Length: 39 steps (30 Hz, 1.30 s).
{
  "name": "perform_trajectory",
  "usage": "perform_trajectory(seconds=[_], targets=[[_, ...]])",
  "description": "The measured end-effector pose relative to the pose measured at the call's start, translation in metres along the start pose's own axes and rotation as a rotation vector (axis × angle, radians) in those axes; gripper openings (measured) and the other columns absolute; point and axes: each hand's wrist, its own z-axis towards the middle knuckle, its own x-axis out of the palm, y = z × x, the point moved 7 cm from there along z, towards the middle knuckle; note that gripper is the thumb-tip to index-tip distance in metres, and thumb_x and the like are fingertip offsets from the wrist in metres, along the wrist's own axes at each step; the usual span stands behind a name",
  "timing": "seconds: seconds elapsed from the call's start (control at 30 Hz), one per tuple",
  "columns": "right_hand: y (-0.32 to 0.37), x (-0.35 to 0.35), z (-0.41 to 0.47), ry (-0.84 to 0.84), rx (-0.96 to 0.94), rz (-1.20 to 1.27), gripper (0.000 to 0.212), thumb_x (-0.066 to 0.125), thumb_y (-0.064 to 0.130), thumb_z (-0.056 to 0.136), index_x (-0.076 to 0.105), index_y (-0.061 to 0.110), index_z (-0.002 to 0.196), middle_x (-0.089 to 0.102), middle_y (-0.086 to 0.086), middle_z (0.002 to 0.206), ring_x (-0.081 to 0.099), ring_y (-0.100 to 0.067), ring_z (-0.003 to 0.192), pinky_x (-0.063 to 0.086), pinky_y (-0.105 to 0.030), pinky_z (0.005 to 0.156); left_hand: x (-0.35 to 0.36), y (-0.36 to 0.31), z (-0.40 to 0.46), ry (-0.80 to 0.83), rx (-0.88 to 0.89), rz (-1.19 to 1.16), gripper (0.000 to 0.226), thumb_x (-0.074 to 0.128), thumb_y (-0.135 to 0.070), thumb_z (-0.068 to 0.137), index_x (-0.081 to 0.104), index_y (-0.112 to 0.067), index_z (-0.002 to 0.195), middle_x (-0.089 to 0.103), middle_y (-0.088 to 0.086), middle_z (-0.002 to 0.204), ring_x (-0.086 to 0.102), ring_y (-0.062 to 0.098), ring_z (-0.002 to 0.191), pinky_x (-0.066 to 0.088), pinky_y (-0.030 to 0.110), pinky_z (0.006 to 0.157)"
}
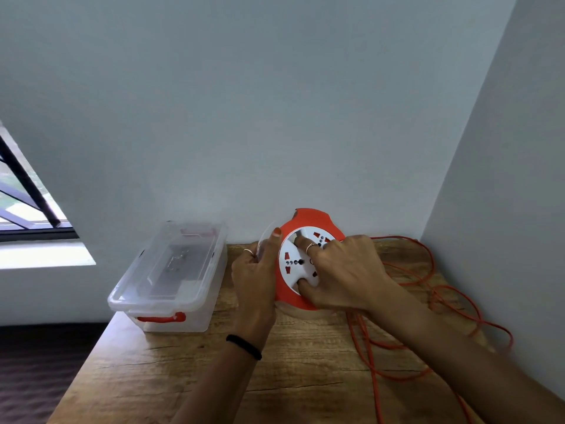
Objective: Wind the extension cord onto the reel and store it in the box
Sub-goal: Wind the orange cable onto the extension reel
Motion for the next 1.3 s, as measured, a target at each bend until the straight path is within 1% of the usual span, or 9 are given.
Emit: perform_trajectory(seconds=[0.27, 0.4, 0.53, 0.63, 0.8, 0.87, 1.03, 1.17, 1.3], targets=[[-0.006, -0.013, -0.001, -0.039, -0.045, 0.03, 0.056, 0.045, 0.058, 0.079, 0.064, 0.024, 0.12, 0.068, 0.002, 0.064, 0.06, -0.018, 0.049, 0.027, -0.021, 0.044, -0.004, -0.005, 0.002, -0.009, -0.021, -0.092, 0.019, 0.06, -0.037, 0.089, 0.07, -0.022, 0.083, 0.075, -0.002, 0.076, 0.073, 0.02, 0.069, 0.06, 0.036, 0.063], [-0.009, -0.021, 0.0, -0.016, -0.19, 0.041, 0.02, 0.064, 0.03, 0.082, 0.072, 0.024, 0.099, 0.07, 0.004, 0.078, 0.063, -0.022, 0.054, 0.036, -0.024, 0.041, -0.011, -0.004, 0.007, -0.019, -0.023, -0.109, 0.019, 0.058, -0.038, 0.091, 0.069, -0.024, 0.084, 0.075, -0.006, 0.074, 0.073, 0.018, 0.068, 0.06, 0.036, 0.063], [-0.006, -0.023, 0.0, -0.001, -0.292, 0.024, 0.057, 0.08, 0.0, 0.056, 0.071, 0.027, 0.105, 0.066, -0.003, 0.112, 0.06, -0.021, 0.053, 0.032, -0.024, 0.042, -0.012, -0.007, 0.011, -0.01, -0.003, -0.111, 0.019, 0.055, -0.037, 0.093, 0.068, -0.025, 0.086, 0.074, -0.009, 0.071, 0.072, 0.014, 0.065, 0.059, 0.032, 0.059], [-0.001, -0.019, -0.002, 0.047, -0.364, 0.031, 0.059, 0.078, -0.002, 0.058, 0.067, 0.03, 0.107, 0.061, -0.008, 0.124, 0.058, -0.021, 0.053, 0.033, -0.025, 0.044, -0.011, -0.009, 0.012, 0.023, 0.003, -0.113, 0.019, 0.055, -0.036, 0.092, 0.069, -0.024, 0.086, 0.075, -0.006, 0.072, 0.072, 0.017, 0.067, 0.06, 0.034, 0.061], [-0.002, -0.01, -0.007, 0.136, -0.394, 0.044, 0.066, 0.069, -0.002, 0.067, 0.057, 0.037, 0.119, 0.053, -0.011, 0.129, 0.043, -0.016, 0.055, 0.028, -0.026, 0.046, -0.01, -0.008, 0.009, 0.088, -0.01, -0.107, 0.022, 0.057, -0.033, 0.092, 0.071, -0.02, 0.082, 0.075, 0.001, 0.073, 0.071, 0.019, 0.065, 0.059, 0.032, 0.059], [0.0, -0.008, -0.011, 0.157, -0.414, 0.037, 0.067, 0.068, 0.0, 0.072, 0.055, 0.042, 0.123, 0.049, -0.012, 0.131, 0.047, -0.016, 0.058, 0.031, -0.026, 0.045, -0.009, -0.006, 0.01, 0.116, -0.032, -0.1, 0.021, 0.058, -0.032, 0.092, 0.071, -0.017, 0.086, 0.075, 0.003, 0.076, 0.072, 0.02, 0.066, 0.06, 0.031, 0.057], [0.003, 0.002, -0.016, 0.225, -0.447, -0.007, 0.064, 0.07, 0.007, 0.075, 0.054, 0.049, 0.121, 0.044, -0.012, 0.142, 0.056, -0.02, 0.058, 0.045, -0.031, 0.04, -0.006, -0.002, 0.009, 0.164, -0.075, -0.09, 0.024, 0.062, -0.032, 0.089, 0.073, -0.012, 0.082, 0.074, 0.019, 0.085, 0.07, 0.035, 0.077, 0.057, 0.05, 0.074], [0.004, 0.01, -0.019, 0.309, -0.462, -0.054, 0.061, 0.058, 0.008, 0.085, 0.048, 0.051, 0.126, 0.039, -0.015, 0.144, 0.059, -0.023, 0.059, 0.04, -0.029, 0.042, 0.0, 0.0, 0.006, 0.203, -0.096, -0.044, 0.035, 0.067, -0.038, 0.081, 0.073, -0.004, 0.085, 0.073, 0.021, 0.087, 0.07, 0.04, 0.083, 0.055, 0.058, 0.08], [0.002, 0.013, -0.02, 0.247, -0.491, -0.13, 0.059, 0.065, 0.009, 0.082, 0.052, 0.048, 0.124, 0.048, -0.022, 0.134, 0.053, -0.023, 0.045, 0.045, -0.032, 0.042, 0.001, 0.004, 0.005, 0.213, -0.115, -0.027, 0.054, 0.074, -0.049, 0.071, 0.071, 0.001, 0.091, 0.072, 0.023, 0.088, 0.069, 0.043, 0.085, 0.052, 0.064, 0.08]])
